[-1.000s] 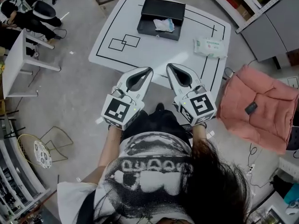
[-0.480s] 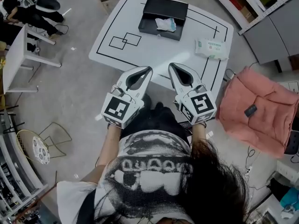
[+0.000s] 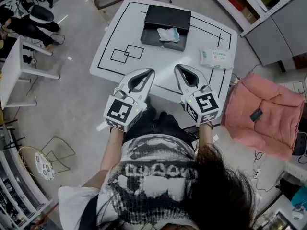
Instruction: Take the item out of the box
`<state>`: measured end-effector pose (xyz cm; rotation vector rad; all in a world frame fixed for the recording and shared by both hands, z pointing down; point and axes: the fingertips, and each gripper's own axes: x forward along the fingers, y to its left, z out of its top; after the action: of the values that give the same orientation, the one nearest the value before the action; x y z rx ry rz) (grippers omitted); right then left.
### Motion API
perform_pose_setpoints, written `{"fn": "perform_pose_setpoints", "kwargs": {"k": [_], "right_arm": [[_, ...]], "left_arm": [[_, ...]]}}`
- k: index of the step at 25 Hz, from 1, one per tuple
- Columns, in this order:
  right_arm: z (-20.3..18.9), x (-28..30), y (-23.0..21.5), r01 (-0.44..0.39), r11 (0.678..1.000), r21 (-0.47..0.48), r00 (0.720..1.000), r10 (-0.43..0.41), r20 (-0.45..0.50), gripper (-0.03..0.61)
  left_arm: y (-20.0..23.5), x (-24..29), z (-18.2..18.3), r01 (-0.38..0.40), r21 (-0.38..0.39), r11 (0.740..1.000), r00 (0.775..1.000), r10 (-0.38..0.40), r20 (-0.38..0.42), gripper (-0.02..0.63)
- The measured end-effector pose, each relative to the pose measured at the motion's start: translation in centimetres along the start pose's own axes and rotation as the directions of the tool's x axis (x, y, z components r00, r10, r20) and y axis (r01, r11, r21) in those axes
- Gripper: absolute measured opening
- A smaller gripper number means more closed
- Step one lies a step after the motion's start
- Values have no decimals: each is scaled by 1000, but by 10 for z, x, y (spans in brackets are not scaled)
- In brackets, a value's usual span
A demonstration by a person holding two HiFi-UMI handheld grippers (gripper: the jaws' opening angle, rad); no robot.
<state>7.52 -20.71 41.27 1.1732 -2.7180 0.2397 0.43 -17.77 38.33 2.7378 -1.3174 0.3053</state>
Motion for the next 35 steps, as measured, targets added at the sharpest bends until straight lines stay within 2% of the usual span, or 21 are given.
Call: {"fn": "perform_pose_setpoints", "kwargs": {"k": [10, 14, 18, 23, 29, 35], "right_arm": [[-4, 87, -56, 79, 987, -139, 987, -97, -127, 58], [-13, 127, -80, 62, 981, -185, 974, -100, -204, 74], [-30, 167, -101, 23, 974, -226, 947, -93, -307, 83], [-67, 208, -119, -49, 975, -217, 885, -58, -461, 105], [-110, 241, -138, -88, 982, -165, 784, -34, -620, 133], [-146, 260, -146, -105, 986, -133, 688, -25, -725, 156]], "left_arm": [[70, 19, 3, 50, 20, 999, 999, -50, -8, 0], [93, 24, 0, 68, 18, 998, 998, -67, -9, 0], [114, 25, -3, 77, 13, 997, 997, -77, -9, 0], [135, 23, -5, 82, 9, 997, 997, -82, -8, 0], [153, 18, -11, 81, 2, 997, 997, -81, -15, 0], [169, 15, -22, 75, -10, 997, 997, -75, -30, 0]]}}
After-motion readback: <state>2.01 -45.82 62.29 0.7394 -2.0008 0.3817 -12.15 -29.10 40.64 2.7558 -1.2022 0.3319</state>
